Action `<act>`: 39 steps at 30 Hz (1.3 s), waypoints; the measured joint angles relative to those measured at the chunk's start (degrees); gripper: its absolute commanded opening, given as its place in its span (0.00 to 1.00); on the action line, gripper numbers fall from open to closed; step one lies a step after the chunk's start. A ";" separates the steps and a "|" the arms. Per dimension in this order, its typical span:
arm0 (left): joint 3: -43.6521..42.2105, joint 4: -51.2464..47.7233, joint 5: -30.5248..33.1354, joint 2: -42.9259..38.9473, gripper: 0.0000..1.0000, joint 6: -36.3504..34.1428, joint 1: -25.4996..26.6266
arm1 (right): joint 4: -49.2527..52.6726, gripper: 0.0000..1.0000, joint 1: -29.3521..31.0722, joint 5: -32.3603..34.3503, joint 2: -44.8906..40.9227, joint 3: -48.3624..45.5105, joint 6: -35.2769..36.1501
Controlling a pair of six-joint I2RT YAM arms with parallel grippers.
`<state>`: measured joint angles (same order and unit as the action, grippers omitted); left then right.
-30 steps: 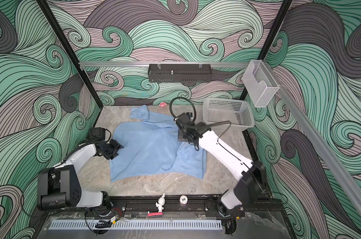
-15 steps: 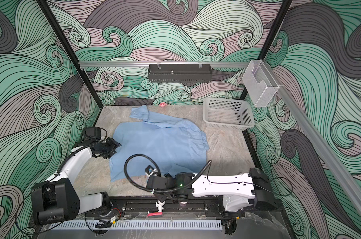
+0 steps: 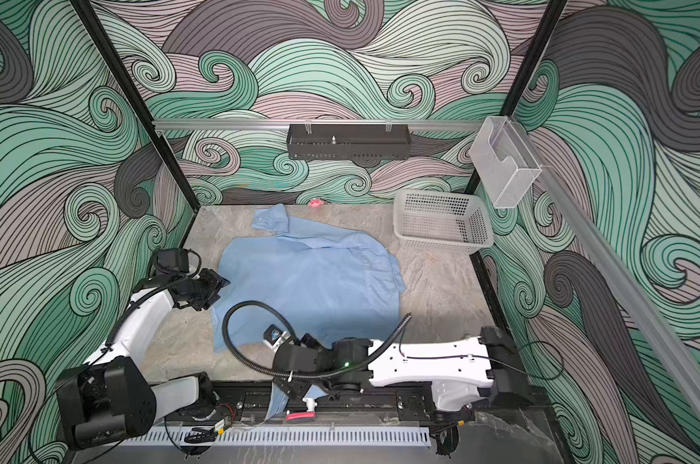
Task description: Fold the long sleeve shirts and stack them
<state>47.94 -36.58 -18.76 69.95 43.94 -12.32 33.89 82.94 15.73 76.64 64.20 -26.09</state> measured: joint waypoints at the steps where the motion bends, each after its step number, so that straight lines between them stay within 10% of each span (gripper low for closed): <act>1: 0.00 0.24 -0.17 0.61 0.56 0.00 0.00 | 0.48 0.73 -3.61 0.11 -2.14 -1.03 -1.18; 7: 0.07 3.21 -0.98 6.73 0.52 0.66 0.87 | 2.08 0.64 -32.85 0.55 -6.14 -5.97 -7.10; 14: 1.62 6.38 -0.07 16.98 0.50 1.90 4.98 | 0.46 0.60 -52.43 -5.84 17.16 -5.14 -8.63; 31: 22.16 6.64 5.73 39.36 0.52 3.87 9.14 | -3.61 0.63 -61.55 -9.73 28.22 -1.11 -11.21; 39: 9.25 7.23 4.83 29.38 0.55 3.32 7.78 | -4.26 0.63 -61.22 -11.52 22.34 -8.22 -11.43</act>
<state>57.19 -29.34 -13.93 99.33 47.27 -4.54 29.63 21.71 4.21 98.98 55.99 -37.52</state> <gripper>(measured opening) 0.547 0.632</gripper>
